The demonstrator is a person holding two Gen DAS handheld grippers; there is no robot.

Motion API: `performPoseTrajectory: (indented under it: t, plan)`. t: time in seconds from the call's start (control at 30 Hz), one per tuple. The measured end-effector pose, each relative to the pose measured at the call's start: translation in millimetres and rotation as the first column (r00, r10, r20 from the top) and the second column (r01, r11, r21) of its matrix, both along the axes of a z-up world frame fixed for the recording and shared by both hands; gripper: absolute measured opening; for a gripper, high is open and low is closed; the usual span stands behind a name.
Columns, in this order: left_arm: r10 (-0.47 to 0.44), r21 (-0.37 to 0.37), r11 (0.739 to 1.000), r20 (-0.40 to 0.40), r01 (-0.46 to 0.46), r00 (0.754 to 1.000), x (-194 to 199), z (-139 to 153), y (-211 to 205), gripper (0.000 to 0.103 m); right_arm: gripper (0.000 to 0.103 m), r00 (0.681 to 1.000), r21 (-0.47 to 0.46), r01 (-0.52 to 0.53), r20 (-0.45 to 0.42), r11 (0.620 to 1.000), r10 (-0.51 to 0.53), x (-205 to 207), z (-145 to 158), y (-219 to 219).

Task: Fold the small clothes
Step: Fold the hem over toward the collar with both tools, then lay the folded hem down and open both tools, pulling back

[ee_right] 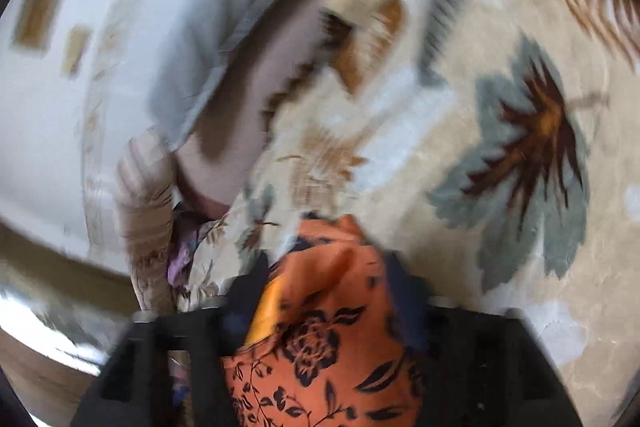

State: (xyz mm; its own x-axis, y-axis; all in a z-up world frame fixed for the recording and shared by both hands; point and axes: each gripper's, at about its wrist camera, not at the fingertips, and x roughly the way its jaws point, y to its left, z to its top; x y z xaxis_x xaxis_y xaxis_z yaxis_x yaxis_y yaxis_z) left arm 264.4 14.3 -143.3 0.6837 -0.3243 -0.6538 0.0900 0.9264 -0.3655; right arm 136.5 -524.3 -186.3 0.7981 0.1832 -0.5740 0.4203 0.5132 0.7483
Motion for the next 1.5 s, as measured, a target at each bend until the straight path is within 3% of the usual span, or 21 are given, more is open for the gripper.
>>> performPoseTrajectory:
  t: [0.1, 0.2, 0.27, 0.33, 0.43, 0.57, 0.63, 0.77, 0.83, 0.93, 1.03, 1.13, 1.2, 1.27, 1.37, 1.5]
  plan:
    - [-0.058, 0.097, 0.994, 0.022, 0.056, 0.998, -37.1, 0.4, -26.7, 0.078, 0.068, 0.984, -0.110, -0.178, -0.054, 0.978, 0.173, 18.3, 15.7, 49.1]
    - [-0.144, 0.185, 0.971, -0.050, 0.151, 0.988, -55.6, -17.3, -57.5, 0.078, 0.066, 0.935, -0.185, -0.344, -0.158, 0.921, 0.317, 35.0, 12.4, 109.3]
    - [-0.176, 0.206, 0.961, -0.070, 0.186, 0.982, -61.1, -27.7, -66.2, 0.078, 0.065, 0.903, -0.238, -0.417, -0.217, 0.877, 0.370, 43.1, 9.1, 142.4]
    - [-0.188, 0.243, 0.947, -0.111, 0.210, 0.976, -61.4, -40.3, -72.2, 0.078, 0.065, 0.878, -0.277, -0.464, -0.271, 0.841, 0.395, 46.8, 0.6, 163.8]
    - [-0.186, 0.282, 0.935, -0.121, 0.214, 0.975, -59.6, -50.3, -73.1, 0.078, 0.063, 0.852, -0.287, -0.493, -0.350, 0.822, 0.389, 65.3, -15.8, 181.2]
    - [-0.170, 0.264, 0.944, -0.126, 0.198, 0.977, -48.2, -52.2, -69.4, 0.078, 0.064, 0.841, -0.397, -0.491, -0.447, 0.776, 0.303, 129.5, -27.6, 182.6]
    - [-0.169, 0.248, 0.948, -0.127, 0.197, 0.977, -41.0, -50.1, -65.6, 0.078, 0.064, 0.867, -0.436, -0.435, -0.438, 0.788, 0.237, 162.2, -22.5, 169.5]
    - [-0.126, 0.254, 0.956, -0.104, 0.149, 0.987, -25.9, -45.8, -55.7, 0.078, 0.064, 0.944, -0.415, -0.220, -0.319, 0.883, 0.085, 184.2, -1.4, 137.4]
    - [-0.098, 0.230, 0.966, -0.107, 0.121, 0.989, -17.6, -44.8, -46.7, 0.078, 0.064, 0.954, -0.377, -0.218, -0.275, 0.900, 0.116, 181.8, 6.5, 143.2]
    - [-0.035, 0.219, 0.974, -0.112, 0.059, 0.993, -12.0, -43.9, -36.2, 0.078, 0.064, 0.935, -0.331, -0.321, -0.259, 0.887, 0.241, 172.0, 9.7, 174.6]
    - [0.017, 0.261, 0.965, -0.142, 0.021, 0.990, -9.6, -49.3, -30.0, 0.078, 0.064, 0.888, -0.300, -0.445, -0.275, 0.844, 0.370, 165.9, 6.6, 221.2]
    - [0.031, 0.243, 0.970, -0.172, 0.012, 0.985, -6.7, -55.6, -21.2, 0.078, 0.064, 0.859, -0.274, -0.487, -0.323, 0.829, 0.398, 180.9, -11.5, 250.0]
    - [0.031, 0.259, 0.966, -0.196, 0.021, 0.980, -4.2, -62.6, -21.0, 0.082, 0.064, 0.834, -0.296, -0.502, -0.414, 0.812, 0.365, 199.6, -33.8, 258.4]
    - [0.038, 0.272, 0.962, -0.195, 0.016, 0.980, -1.5, -66.2, -21.2, 0.084, 0.064, 0.846, -0.331, -0.486, -0.408, 0.809, 0.342, 203.8, -34.9, 258.2]
    - [0.037, 0.300, 0.954, -0.159, 0.013, 0.987, -4.8, -59.1, -25.4, 0.084, 0.064, 0.869, -0.301, -0.447, -0.370, 0.843, 0.328, 193.2, -17.4, 239.0]
    - [0.012, 0.322, 0.946, -0.093, 0.018, 0.996, -13.5, -46.9, -32.7, 0.084, 0.064, 0.918, -0.357, -0.333, -0.335, 0.872, 0.213, 146.4, 2.8, 172.2]
